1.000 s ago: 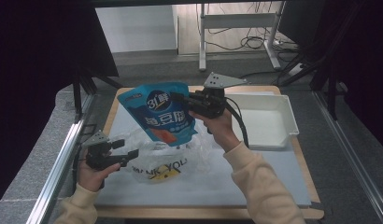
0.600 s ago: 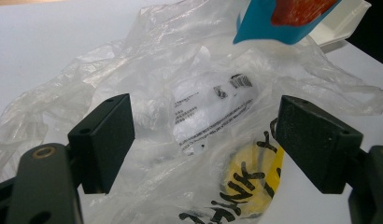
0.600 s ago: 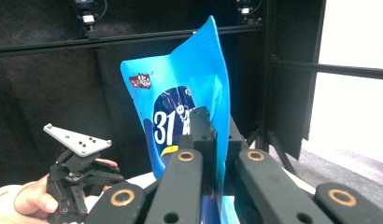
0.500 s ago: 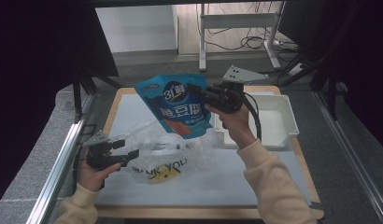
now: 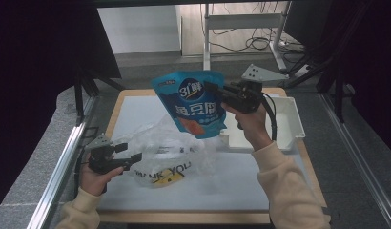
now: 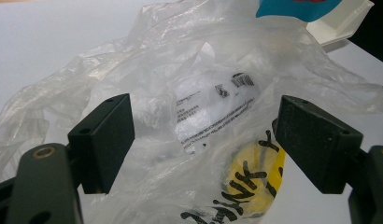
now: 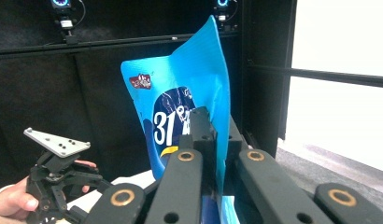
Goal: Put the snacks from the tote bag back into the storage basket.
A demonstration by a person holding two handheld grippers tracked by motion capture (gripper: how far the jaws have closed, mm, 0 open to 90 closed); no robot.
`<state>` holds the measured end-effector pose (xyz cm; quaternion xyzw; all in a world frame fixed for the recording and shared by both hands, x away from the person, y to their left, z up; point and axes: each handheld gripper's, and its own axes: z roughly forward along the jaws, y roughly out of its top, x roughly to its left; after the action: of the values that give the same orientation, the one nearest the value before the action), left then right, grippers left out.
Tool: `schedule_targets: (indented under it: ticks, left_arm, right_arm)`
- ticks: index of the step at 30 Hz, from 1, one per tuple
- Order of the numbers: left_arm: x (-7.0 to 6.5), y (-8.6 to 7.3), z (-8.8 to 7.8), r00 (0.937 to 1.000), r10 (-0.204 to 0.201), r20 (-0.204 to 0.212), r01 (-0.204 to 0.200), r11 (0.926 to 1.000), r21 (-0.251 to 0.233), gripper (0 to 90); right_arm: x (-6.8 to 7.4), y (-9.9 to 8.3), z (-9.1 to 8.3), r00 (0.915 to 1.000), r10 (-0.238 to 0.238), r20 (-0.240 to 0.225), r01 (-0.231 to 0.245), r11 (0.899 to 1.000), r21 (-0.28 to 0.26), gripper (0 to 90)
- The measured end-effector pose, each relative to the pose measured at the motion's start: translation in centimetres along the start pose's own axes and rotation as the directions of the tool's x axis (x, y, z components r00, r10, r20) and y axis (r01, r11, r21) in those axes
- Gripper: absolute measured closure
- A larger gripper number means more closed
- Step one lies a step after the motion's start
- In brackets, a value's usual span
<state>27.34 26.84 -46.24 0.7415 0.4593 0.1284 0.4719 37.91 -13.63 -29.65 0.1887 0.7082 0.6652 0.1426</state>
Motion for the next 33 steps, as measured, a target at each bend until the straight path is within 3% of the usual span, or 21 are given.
schedule_targets:
  ticks: [12, 33]
  left_arm:
    - [0.1, 0.0, 0.0, 1.0, -0.002, -0.004, 0.002, 1.0, 0.001, 19.9]
    - [0.0, -0.1, 0.3, 1.0, 0.0, -0.003, 0.0, 1.0, 0.006, 19.9]
  right_arm:
    - [-1.2, -0.2, -1.1, 0.9991, 0.003, 0.042, -0.004, 1.0, 0.009, 89.1]
    - [-3.1, 1.0, -4.6, 0.9917, 0.006, 0.129, -0.004, 1.0, -0.02, 89.1]
